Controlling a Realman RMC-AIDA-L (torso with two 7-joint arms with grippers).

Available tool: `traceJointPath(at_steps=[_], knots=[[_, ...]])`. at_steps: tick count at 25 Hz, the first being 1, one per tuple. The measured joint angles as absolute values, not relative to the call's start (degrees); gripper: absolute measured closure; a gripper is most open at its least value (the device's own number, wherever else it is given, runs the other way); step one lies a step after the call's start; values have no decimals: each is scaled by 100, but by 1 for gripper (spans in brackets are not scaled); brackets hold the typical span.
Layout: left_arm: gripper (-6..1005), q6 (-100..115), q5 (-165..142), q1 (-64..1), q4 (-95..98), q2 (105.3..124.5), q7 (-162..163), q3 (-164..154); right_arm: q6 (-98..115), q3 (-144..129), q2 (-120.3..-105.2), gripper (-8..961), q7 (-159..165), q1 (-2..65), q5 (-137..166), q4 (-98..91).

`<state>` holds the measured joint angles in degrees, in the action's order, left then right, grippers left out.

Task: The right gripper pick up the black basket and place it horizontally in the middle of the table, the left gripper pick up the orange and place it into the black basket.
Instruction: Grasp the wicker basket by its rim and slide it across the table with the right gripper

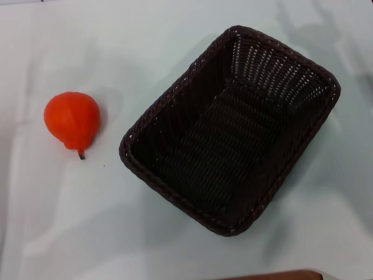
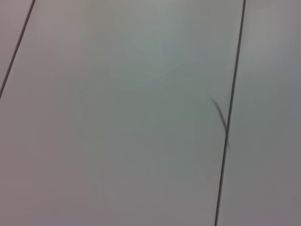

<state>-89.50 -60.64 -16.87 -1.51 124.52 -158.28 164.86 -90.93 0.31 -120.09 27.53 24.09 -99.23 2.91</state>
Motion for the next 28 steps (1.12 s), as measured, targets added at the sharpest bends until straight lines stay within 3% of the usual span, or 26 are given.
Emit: traceJointPath(at_steps=[12,22,28], knots=[[85,-9003,-6055,-1599,53,12454,-15796,16488,-9192,-226,-11933,109,3629,2247,-9812,-59],[84,-9010,-6055,-1628,10,12430,-15788,16488,-8539,-2204,-11885,116,9724,2409,-7585,-4463],[85,-9020,-6055,-1641,-34,12421,-15784,16488,-9515,-3041,-11558,120,12597,2979,-5835,-6714]])
